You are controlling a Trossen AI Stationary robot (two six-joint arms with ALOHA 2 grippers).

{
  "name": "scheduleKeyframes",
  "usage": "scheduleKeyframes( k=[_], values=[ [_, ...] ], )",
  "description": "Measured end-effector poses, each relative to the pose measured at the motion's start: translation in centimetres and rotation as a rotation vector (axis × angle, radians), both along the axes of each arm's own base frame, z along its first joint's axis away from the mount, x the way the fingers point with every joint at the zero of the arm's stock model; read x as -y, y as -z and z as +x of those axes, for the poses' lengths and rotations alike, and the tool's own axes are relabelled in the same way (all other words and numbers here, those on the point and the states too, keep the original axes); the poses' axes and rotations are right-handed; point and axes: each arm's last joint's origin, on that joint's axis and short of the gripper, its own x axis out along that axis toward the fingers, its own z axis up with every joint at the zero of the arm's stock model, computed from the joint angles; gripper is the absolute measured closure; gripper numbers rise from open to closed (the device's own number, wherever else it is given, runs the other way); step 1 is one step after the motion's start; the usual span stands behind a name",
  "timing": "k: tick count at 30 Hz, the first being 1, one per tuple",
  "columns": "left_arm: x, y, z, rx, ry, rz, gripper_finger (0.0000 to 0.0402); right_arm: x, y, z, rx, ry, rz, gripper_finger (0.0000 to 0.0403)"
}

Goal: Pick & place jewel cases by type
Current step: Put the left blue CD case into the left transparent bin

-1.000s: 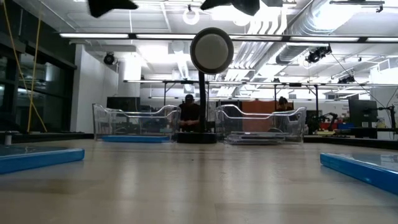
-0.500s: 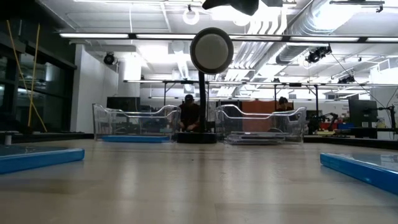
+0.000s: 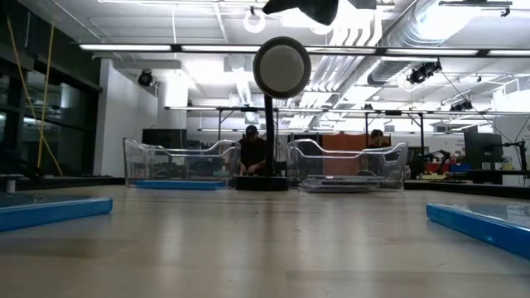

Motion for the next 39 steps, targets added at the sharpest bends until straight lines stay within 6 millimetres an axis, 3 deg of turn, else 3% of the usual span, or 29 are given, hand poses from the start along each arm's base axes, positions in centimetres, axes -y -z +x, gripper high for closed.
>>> scheduleKeyframes(
  k=[15,19,32,39],
  values=[
    [0.8,-1.2,-2.4,-0.313,0.206,0.033,0.0023,-2.5,2.4,2.1,0.003,-0.072,0.045,0.0242],
    [0.8,-0.3,-2.6,-0.422,0.234,0.039,0.0023,-2.5,2.5,2.2,0.009,-0.027,0.06,0.0242],
    [1.7,3.1,-2.2,-0.531,0.262,0.129,0.0023,-2.8,2.1,2.4,0.06,0.057,0.077,0.0242],
    [1.2,4.0,-1.2,-0.534,0.409,0.237,0.0023,-3.7,2.1,2.2,0.06,0.045,0.083,0.0242]
  ],
)
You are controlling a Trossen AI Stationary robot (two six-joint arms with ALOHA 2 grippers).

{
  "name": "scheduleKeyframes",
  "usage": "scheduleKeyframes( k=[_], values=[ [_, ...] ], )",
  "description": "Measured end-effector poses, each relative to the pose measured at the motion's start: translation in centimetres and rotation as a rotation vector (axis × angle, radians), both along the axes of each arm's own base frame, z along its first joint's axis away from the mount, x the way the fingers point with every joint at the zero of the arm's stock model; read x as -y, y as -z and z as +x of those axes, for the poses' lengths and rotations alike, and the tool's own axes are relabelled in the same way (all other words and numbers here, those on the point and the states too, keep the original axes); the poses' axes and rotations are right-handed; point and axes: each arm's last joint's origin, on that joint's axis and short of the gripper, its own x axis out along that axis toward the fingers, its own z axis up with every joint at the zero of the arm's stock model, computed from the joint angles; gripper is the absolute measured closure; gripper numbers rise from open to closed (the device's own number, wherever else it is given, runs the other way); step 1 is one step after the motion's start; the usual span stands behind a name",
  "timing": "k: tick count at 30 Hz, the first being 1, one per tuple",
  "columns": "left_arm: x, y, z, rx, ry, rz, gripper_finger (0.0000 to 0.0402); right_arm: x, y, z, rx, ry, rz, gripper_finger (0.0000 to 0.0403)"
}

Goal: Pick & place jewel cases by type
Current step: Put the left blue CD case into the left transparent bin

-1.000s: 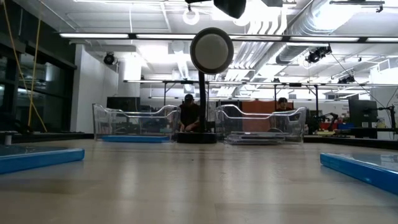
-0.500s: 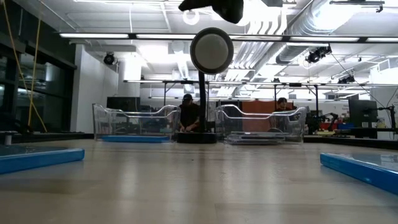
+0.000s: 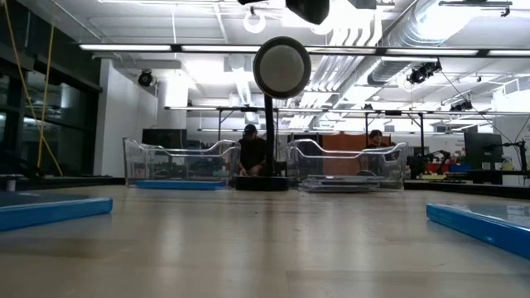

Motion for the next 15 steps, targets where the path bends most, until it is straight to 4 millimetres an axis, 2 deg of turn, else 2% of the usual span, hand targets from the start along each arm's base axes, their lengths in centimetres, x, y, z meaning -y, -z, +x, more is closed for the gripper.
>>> scheduleKeyframes(
  k=[4,15],
  values=[
    [-1.5,0.0,1.8,-0.005,0.17,0.037,0.0023,-0.4,0.0,-0.1,-0.001,-0.009,-0.001,0.0242],
    [-8.2,0.1,7.4,0.001,0.355,0.229,0.0023,-1.2,0.0,-0.4,-0.005,-0.02,0.01,0.0242]
  ],
)
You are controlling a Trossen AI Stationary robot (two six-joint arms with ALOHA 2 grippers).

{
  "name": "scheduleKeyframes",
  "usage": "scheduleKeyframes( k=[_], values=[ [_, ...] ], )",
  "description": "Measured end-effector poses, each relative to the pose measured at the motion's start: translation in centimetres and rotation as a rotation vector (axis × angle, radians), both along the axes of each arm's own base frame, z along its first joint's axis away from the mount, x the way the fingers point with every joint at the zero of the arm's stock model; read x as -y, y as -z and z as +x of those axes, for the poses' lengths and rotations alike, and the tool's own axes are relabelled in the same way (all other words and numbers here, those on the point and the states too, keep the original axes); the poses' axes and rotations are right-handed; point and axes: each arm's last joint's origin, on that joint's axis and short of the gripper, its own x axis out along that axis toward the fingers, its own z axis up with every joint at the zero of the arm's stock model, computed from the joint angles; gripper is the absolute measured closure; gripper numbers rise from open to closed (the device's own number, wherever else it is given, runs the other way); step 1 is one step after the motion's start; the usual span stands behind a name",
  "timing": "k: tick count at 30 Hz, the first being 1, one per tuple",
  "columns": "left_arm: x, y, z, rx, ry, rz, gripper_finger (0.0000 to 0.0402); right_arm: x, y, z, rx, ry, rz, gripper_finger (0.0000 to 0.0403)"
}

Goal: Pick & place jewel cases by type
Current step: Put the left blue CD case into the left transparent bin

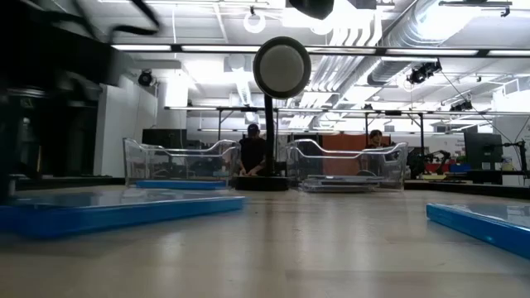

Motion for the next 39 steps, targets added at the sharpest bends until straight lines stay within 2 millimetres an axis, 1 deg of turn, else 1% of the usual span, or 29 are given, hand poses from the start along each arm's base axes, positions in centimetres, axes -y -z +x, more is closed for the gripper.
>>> scheduleKeyframes(
  k=[4,7,9,13,16,20,27,32,35,39],
  values=[
    [-3.0,0.0,2.1,0.01,0.037,0.039,0.0023,0.0,0.3,-0.2,-0.034,0.029,-0.001,0.0242],
    [-5.2,0.0,3.6,0.034,0.035,0.044,0.0023,0.4,0.8,-0.7,-0.103,0.14,-0.007,0.0242],
    [-6.6,0.0,4.3,0.045,0.0,0.044,0.0023,0.8,1.4,-1.2,-0.165,0.226,-0.017,0.0242],
    [-8.9,-0.5,4.9,0.07,-0.082,0.036,0.0023,2.0,2.3,-2.2,-0.299,0.325,-0.07,0.0242],
    [-9.6,-1.3,4.7,0.094,-0.102,0.04,0.0023,3.0,2.7,-2.6,-0.372,0.351,-0.1,0.0242],
    [-9.9,-3.2,4.1,0.154,-0.125,0.073,0.0023,4.3,2.8,-2.5,-0.401,0.36,-0.132,0.0242],
    [-9.6,-5.3,1.5,0.12,-0.229,0.092,0.0023,7.2,2.8,-2.0,-0.416,0.356,-0.177,0.0242],
    [-8.4,-5.7,-0.2,0.06,-0.381,0.045,0.0023,9.7,2.7,-1.5,-0.404,0.344,-0.145,0.0242],
    [-7.2,-5.6,-0.9,0.061,-0.417,0.048,0.0023,10.8,2.7,-0.9,-0.376,0.314,-0.079,0.0242],
    [-6.1,-5.5,-1.4,0.04,-0.433,0.014,0.0023,11.5,3.7,0.2,-0.361,0.266,-0.023,0.0242]
  ],
)
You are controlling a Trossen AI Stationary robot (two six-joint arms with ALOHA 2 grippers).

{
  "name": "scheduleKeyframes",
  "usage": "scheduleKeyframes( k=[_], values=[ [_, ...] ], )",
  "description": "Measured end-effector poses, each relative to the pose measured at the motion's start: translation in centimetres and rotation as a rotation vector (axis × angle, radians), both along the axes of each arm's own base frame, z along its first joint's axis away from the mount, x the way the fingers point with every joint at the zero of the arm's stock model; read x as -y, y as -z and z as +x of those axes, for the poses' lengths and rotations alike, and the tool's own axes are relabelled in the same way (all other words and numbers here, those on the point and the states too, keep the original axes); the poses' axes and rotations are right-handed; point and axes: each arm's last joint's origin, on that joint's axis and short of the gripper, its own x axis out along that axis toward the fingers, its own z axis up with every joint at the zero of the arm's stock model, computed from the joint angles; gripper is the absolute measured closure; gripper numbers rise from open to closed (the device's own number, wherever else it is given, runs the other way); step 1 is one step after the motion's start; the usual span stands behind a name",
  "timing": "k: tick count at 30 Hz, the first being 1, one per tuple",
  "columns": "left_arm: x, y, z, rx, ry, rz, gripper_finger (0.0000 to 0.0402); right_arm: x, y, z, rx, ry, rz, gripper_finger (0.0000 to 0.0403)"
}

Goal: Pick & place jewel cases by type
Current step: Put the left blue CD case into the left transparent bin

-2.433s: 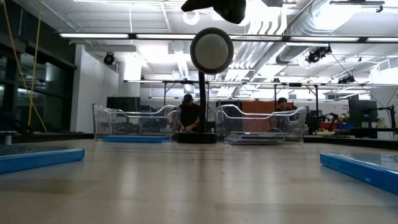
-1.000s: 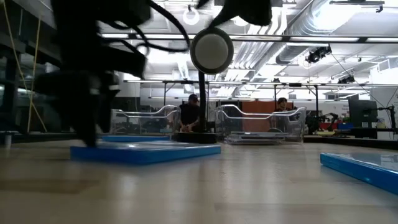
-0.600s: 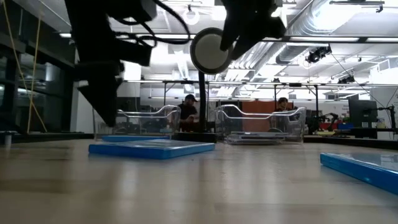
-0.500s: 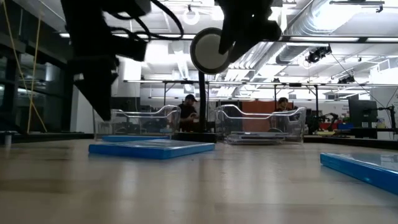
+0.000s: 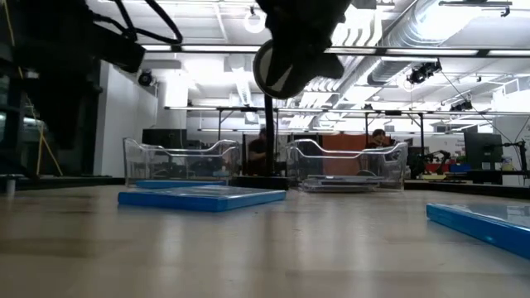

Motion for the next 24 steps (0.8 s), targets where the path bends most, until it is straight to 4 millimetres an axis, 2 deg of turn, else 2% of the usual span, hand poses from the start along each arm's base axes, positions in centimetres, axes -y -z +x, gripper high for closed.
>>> scheduleKeyframes(
  k=[7,12,15,19,24],
  values=[
    [0.8,0.1,-0.3,-0.052,-0.002,-0.134,0.0023,1.1,3.5,1.9,-0.058,-0.069,0.12,0.0238],
    [1.1,0.1,0.2,-0.017,0.002,-0.203,0.0023,1.8,5.4,2.6,-0.095,-0.098,0.104,0.0221],
    [1.4,0.1,0.9,0.05,0.006,-0.231,0.0023,2.4,6.1,2.9,-0.104,-0.124,0.111,0.0208],
    [1.7,0.5,2.1,0.224,0.003,-0.212,0.0023,3.4,6.6,3.0,-0.111,-0.15,0.126,0.019],
    [1.5,2.4,2.2,0.366,-0.11,-0.195,0.0023,4.5,6.7,2.7,-0.126,-0.151,0.118,0.0177]
  ],
)
